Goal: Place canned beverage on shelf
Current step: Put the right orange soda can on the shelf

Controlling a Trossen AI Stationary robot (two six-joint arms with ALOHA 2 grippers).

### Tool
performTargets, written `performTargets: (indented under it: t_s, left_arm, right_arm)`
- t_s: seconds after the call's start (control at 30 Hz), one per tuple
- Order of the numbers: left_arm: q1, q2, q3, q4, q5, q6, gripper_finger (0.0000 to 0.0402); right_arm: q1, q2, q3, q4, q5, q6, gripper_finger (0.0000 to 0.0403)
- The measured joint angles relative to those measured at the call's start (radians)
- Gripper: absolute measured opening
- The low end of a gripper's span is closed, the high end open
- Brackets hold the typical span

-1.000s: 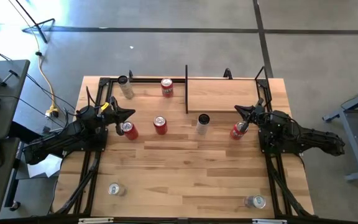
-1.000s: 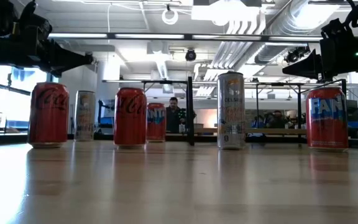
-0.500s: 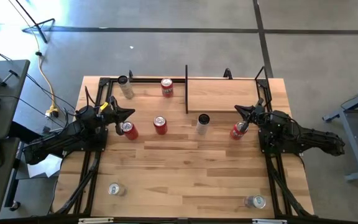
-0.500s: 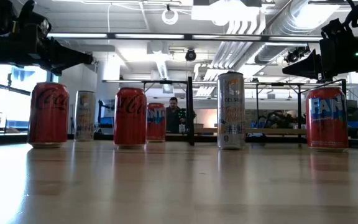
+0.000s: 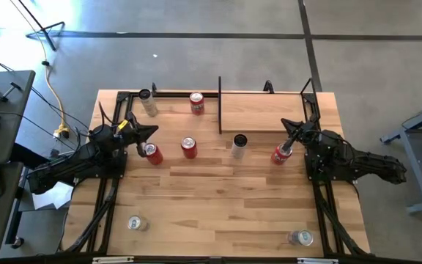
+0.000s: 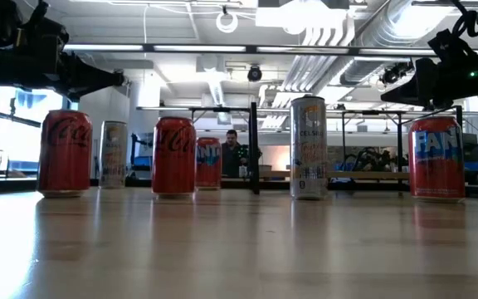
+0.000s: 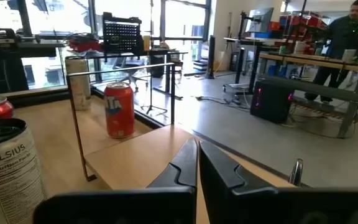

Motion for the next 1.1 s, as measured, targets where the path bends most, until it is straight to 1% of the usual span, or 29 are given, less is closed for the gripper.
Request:
performTargets:
  t_s: [0.1,0.17,0.23,0.3,0.4,0.53,0.67,0.73,0.83,0.93,1.1]
  left_arm:
    - [0.000,0.000,0.000,0.028,0.003,0.000,0.0005]
    - [0.000,0.000,0.000,0.049,0.006,0.000,0.0005]
    - [0.000,0.000,0.000,0.066,0.021,0.003,0.0005]
    - [0.000,0.000,0.000,0.058,0.027,0.010,0.0005]
    - [0.000,0.000,0.000,0.055,0.030,-0.001,0.0005]
    - [0.000,0.000,0.000,0.054,0.034,-0.023,0.0005]
    - [0.000,0.000,0.000,0.042,0.033,-0.023,0.0005]
    - [0.000,0.000,0.000,0.032,0.033,-0.023,0.0005]
    - [0.000,0.000,0.000,0.028,0.033,-0.023,0.0005]
    - [0.000,0.000,-0.001,0.018,0.033,-0.015,0.0005]
    - [0.000,0.000,-0.001,0.002,0.033,-0.020,0.0005]
  right_arm:
    - [0.000,0.000,0.000,0.032,0.002,0.000,0.0000]
    - [0.000,0.002,0.000,0.095,-0.002,-0.008,0.0000]
    - [0.000,0.006,0.006,0.164,-0.053,-0.029,0.0000]
    - [0.000,0.019,0.044,0.169,-0.120,-0.035,0.0000]
    - [0.000,0.064,0.124,0.128,-0.139,-0.012,0.0000]
    - [0.001,0.186,0.247,0.009,-0.139,0.052,0.0000]
    - [0.001,0.363,0.382,-0.157,-0.130,0.109,0.0002]
    - [0.001,0.460,0.448,-0.238,-0.130,0.140,0.0011]
    - [0.001,0.605,0.550,-0.373,-0.137,0.181,0.0039]
    - [0.001,0.737,0.653,-0.503,-0.173,0.227,0.0079]
    - [0.018,0.916,0.841,-0.754,-0.247,0.308,0.0147]
